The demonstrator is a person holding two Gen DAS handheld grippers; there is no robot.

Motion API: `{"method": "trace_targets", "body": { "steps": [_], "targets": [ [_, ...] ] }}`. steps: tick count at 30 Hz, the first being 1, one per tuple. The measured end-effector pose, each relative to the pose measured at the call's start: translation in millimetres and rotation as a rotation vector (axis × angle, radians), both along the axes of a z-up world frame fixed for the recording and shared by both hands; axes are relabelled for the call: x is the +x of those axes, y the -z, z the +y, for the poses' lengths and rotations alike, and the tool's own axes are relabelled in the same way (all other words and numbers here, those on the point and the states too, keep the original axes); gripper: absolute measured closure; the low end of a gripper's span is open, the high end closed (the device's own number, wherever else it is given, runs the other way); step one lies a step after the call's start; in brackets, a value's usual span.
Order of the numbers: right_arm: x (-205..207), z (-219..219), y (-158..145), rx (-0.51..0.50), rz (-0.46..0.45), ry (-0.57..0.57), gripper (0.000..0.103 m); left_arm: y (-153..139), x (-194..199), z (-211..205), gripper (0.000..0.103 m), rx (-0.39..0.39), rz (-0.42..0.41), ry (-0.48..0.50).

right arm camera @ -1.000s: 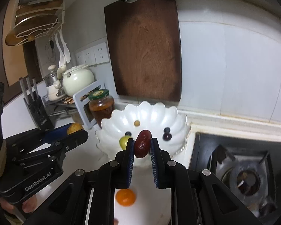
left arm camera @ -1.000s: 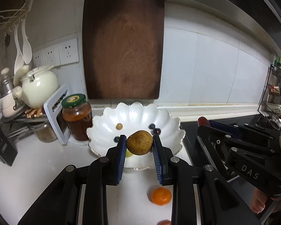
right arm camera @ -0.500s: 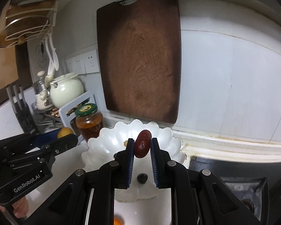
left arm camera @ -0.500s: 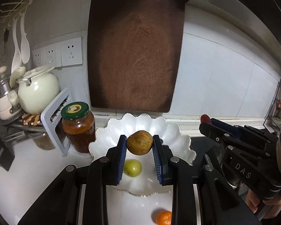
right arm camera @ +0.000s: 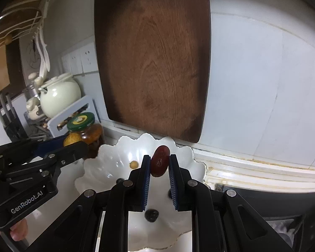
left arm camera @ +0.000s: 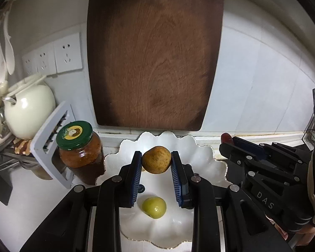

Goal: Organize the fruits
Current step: 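Carry the tan fruit and the date over the white bowl, then open the left tool to drop the tan fruit while the right drops the date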

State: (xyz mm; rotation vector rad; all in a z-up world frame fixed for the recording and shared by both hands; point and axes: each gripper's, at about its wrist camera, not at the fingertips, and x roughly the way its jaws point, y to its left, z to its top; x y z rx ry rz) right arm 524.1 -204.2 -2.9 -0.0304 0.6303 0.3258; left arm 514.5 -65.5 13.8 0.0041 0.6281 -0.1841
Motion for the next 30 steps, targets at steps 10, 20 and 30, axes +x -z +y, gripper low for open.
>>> {"method": "trace_targets", "body": {
  "steps": [10,20,30],
  "targets": [
    [37.8,6.5,24.9,-0.055,0.082,-0.001,0.084,22.5,46.3,-6.9,0.075,0.017,0.111,-0.001],
    [71.6,9.2,50.8,-0.089,0.198,0.005,0.084,48.5,83.9,-12.5,0.075,0.025,0.24,-0.022],
    [87.4,14.2,79.4,-0.099,0.317,-0.019,0.084,77.1,105.2,-18.7,0.075,0.067,0.34,-0.034]
  ]
}}
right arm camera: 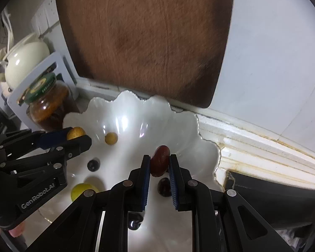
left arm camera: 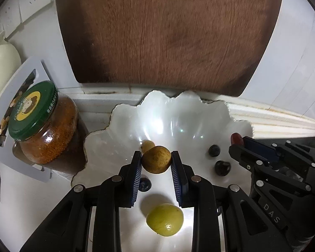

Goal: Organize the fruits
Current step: 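Open the left tool to drop the tan fruit while the right drops the date, then withdraw both open tools from the bowl toward the orange and date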

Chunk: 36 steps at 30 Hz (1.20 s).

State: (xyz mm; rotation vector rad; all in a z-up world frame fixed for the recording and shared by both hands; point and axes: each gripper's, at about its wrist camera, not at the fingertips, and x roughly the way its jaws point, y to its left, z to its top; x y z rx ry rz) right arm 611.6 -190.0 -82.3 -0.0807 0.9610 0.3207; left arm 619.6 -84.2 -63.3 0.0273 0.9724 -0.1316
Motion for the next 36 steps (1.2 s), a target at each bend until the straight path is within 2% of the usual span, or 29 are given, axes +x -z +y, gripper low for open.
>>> {"method": "trace_targets", "body": {
  "steps": [5,7,10,16,18,22,25,27,36],
  "targets": [
    [0.3,3.2,3.8,-0.023,0.002,0.006,0.083,6.9,5.4,0.5,0.074,0.022,0.017,-0.013],
    [0.5,3.7,3.7,-0.027,0.008,0.005,0.082,7.0,5.6,1.1,0.069,0.021,0.017,-0.013],
    [0.6,4.2,4.5,-0.03,0.004,0.008,0.069,3.2,2.4,0.9,0.063,0.034,0.0,-0.016],
    [-5.6,3.5,-0.3,-0.034,-0.003,0.015,0.068,-9.5,-9.3,3.2,0.052,0.071,-0.032,-0.033],
    [-10.5,2.9,-3.2,-0.037,-0.008,0.014,0.068,-14.9,-14.4,3.6,0.046,0.084,-0.05,-0.033],
    [-22.6,1.5,-8.9,-0.039,-0.021,0.016,0.068,-27.3,-28.1,5.9,0.043,0.111,-0.095,-0.035],
    [-33.3,-0.8,-14.5,-0.04,-0.038,0.028,0.061,-37.6,-39.5,8.8,0.039,0.126,-0.133,-0.045],
    [-40.9,-1.7,-19.6,-0.038,-0.052,0.038,0.061,-44.3,-47.2,10.4,0.035,0.132,-0.159,-0.046],
    [-74.3,-7.8,-45.2,-0.01,-0.121,0.061,0.061,-67.3,-86.8,23.2,0.031,0.138,-0.277,-0.039]
  ]
}}
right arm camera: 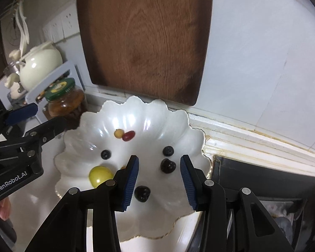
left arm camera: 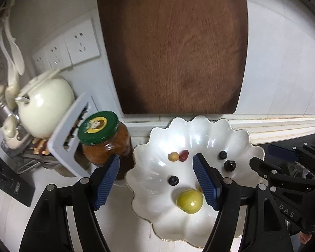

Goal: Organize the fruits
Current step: 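Withdraw both open tools from the bowl toward the orange and date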

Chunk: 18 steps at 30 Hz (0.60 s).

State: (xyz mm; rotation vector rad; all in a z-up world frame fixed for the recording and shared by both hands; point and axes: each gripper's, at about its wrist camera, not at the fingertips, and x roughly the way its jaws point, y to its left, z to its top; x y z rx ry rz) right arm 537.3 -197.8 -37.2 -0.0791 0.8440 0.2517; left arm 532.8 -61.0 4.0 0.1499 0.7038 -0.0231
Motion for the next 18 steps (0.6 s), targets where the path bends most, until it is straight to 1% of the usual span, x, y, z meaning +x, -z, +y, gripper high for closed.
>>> {"method": "trace_targets", "body": {
  "steps": [4,8,9,13,18],
  "targets": [
    [-12.8,-4.6,-8.8,0.005,-0.03,-0.005,0.061,-6.0,-15.5,0.9,0.03,-0.01,-0.018,-0.003],
    [-27.1,-12.0,-17.5,0.01,-0.068,-0.023,0.061,-11.0,-35.9,-0.1,0.03,-0.044,-0.018,-0.02],
    [-30.1,-14.3,-19.3,0.016,-0.093,-0.041,0.061,-11.9,-42.0,-1.6,0.03,-0.038,-0.027,-0.031],
    [-40.0,-21.5,-24.4,0.025,-0.112,-0.087,0.061,-16.2,-64.4,-5.6,0.03,-0.025,-0.056,-0.067],
    [-55.7,-26.8,-30.8,0.037,-0.132,-0.17,0.061,-20.8,-95.6,-8.3,0.03,-0.049,-0.063,-0.134]
  ]
}}
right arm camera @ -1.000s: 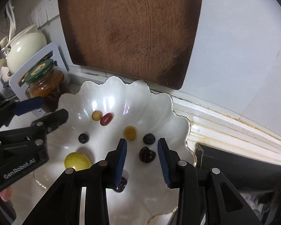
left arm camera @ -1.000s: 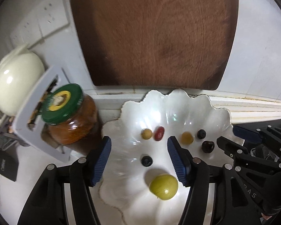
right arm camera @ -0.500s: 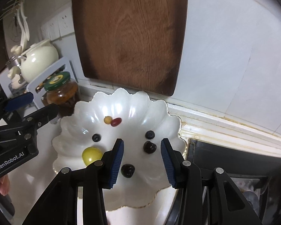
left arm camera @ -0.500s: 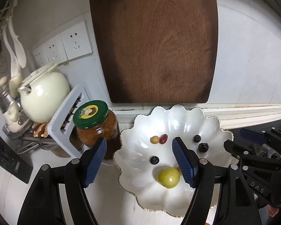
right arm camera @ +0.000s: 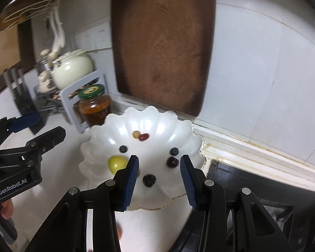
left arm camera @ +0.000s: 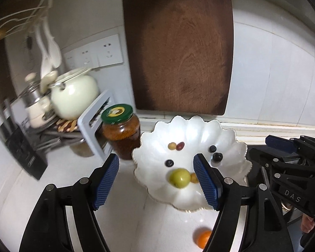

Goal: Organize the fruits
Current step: 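Withdraw both open tools from the bowl toward the orange and date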

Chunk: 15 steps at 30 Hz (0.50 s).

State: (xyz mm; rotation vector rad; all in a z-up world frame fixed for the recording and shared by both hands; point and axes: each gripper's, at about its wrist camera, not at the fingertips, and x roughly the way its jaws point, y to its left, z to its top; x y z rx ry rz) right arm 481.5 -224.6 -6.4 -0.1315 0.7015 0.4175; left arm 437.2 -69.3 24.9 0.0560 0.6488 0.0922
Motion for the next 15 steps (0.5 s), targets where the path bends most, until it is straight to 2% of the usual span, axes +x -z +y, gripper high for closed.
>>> {"method": "trace_targets", "body": {
  "steps": [8,15],
  "targets": [
    [-28.1,-8.2,-3.9,0.029,-0.013,-0.144,0.061,-4.5,-49.9,-10.2,0.03,-0.034,-0.005,-0.11],
    [-50.8,-16.1,-10.4,0.05,-0.034,-0.236,0.061,-8.4,-82.5,-24.8,0.03,-0.014,-0.03,-0.179]
  ]
}}
